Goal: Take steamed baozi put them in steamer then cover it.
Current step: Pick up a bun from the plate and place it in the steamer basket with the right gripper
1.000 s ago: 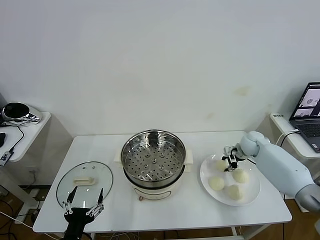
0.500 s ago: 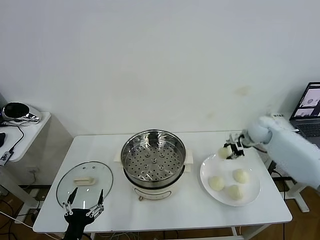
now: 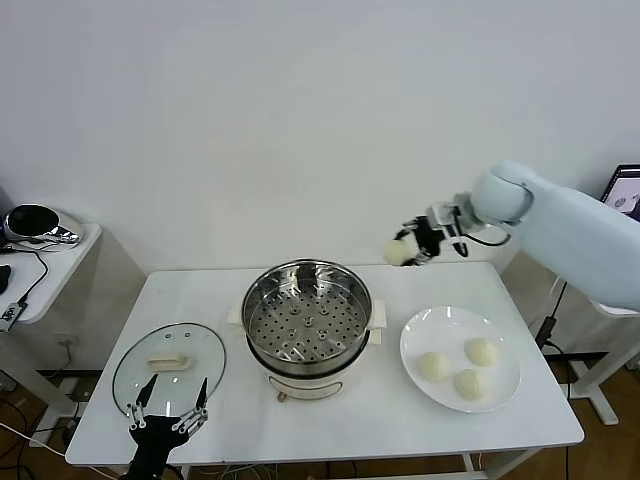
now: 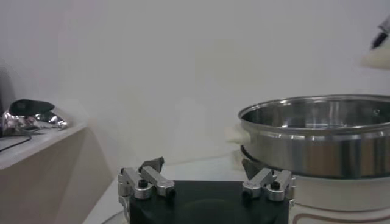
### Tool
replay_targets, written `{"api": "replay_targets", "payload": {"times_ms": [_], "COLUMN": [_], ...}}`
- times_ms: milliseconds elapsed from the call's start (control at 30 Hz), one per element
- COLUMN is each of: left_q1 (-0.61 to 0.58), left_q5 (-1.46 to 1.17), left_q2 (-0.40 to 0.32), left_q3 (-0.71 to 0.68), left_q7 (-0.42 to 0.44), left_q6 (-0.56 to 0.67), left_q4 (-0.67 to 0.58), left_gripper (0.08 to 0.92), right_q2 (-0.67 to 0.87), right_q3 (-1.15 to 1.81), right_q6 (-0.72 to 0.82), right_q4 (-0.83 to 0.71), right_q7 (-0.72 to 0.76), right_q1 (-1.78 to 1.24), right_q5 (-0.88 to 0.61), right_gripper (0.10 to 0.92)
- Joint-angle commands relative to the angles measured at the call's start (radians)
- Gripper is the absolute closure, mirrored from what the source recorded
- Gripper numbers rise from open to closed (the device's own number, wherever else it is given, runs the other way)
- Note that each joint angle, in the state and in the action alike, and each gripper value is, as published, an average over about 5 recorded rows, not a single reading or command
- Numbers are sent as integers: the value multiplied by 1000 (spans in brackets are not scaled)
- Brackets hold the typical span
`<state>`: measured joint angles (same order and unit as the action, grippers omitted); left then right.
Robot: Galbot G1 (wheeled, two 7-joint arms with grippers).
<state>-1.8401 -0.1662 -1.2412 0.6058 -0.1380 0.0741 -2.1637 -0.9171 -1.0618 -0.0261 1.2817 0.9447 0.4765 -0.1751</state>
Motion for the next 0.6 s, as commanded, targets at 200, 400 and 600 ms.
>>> {"api": "replay_targets", "payload": {"times_ms": [200,400,600], "left_q1": [1,-2,-5], "left_q5": [-17,-19,-25], "left_q2": [-10,-11,-15], "left_q3": [7,10,16], "left_q7": [1,4,5], "left_q6": [10,12,17], "left_q4": [-6,-12,-23], "left_gripper": [177,177,177], "right_q2": [-355,-443,-493], "right_q3": [-177,-200,-203], "right_q6": [-266,-412,-512], "right_q4": [-155,-259,-329], "right_q7": [-41,-54,-65], "right_q1": [81,32,-4], "right_q5": [83,285,452], "right_gripper": [458,457,457]}}
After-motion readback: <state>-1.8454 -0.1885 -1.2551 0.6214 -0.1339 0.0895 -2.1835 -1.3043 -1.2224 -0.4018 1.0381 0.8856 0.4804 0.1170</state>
